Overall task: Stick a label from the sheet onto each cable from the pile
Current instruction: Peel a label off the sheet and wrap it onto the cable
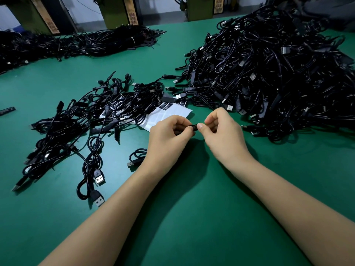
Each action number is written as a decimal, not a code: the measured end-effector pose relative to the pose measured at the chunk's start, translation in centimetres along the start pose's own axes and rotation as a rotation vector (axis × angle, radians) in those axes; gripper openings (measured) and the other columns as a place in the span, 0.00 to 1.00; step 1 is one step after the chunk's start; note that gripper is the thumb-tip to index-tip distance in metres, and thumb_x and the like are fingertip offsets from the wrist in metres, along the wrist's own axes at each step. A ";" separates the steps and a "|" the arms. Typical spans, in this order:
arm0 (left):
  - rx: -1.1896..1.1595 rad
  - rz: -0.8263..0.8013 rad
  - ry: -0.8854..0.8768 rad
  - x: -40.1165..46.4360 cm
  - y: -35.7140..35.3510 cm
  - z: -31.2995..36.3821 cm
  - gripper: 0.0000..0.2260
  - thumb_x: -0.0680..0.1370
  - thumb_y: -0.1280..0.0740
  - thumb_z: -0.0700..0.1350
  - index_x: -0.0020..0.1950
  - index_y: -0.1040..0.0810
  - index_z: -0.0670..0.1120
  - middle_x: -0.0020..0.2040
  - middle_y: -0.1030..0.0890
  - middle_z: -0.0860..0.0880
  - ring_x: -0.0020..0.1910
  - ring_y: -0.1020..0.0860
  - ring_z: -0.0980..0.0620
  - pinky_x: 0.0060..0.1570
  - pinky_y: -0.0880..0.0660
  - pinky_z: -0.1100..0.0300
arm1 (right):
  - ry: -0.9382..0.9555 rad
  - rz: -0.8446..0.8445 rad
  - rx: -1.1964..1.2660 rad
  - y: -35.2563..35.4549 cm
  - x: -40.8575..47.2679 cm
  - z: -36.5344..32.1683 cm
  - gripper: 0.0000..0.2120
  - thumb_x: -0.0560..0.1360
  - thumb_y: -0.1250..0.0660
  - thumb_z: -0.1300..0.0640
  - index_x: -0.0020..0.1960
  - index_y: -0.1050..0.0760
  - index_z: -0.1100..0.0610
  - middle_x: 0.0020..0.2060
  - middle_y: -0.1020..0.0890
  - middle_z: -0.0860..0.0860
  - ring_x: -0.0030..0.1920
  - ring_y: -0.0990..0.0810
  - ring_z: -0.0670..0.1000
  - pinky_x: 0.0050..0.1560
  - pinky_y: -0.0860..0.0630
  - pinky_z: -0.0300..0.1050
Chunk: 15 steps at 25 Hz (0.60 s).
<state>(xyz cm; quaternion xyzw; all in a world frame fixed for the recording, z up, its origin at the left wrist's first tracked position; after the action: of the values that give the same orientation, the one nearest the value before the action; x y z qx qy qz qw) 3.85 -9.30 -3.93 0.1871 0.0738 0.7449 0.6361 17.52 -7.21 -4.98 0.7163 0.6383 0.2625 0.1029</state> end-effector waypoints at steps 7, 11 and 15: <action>-0.247 -0.026 0.140 0.6 0.5 0.4 0.05 0.75 0.32 0.36 0.41 0.21 0.45 0.35 0.16 0.49 0.25 0.32 0.58 0.27 0.33 0.70 | -0.127 -0.006 0.403 0.5 0.4 0.3 0.07 0.79 0.37 0.58 0.43 0.24 0.50 0.35 0.18 0.47 0.36 0.20 0.43 0.41 0.26 0.42; -0.288 -0.054 0.138 0.6 0.6 0.6 0.05 0.75 0.33 0.35 0.42 0.20 0.43 0.32 0.18 0.50 0.25 0.29 0.60 0.27 0.34 0.71 | -0.001 -0.157 0.407 0.3 0.0 -0.1 0.05 0.73 0.28 0.54 0.47 0.22 0.52 0.37 0.16 0.51 0.42 0.17 0.51 0.46 0.23 0.44; -0.279 -0.093 0.109 0.4 0.7 0.6 0.05 0.76 0.33 0.36 0.41 0.21 0.43 0.32 0.18 0.50 0.26 0.30 0.59 0.28 0.33 0.70 | 0.027 -0.189 0.495 0.5 0.1 -0.3 0.03 0.73 0.28 0.62 0.44 0.21 0.56 0.34 0.15 0.49 0.40 0.16 0.47 0.46 0.23 0.37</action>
<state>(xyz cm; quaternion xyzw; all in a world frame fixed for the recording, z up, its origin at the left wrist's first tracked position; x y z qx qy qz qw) 3.40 -9.06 -3.08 0.0527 0.0125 0.7268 0.6847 17.82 -7.31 -4.45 0.6533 0.7484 0.0971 -0.0599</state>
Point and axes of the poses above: each hand's wrist, its own x-axis towards the middle knuckle, its own y-axis out of the back of the hand, z = x × y, the point moved 1 cm from there along x, towards the middle knuckle
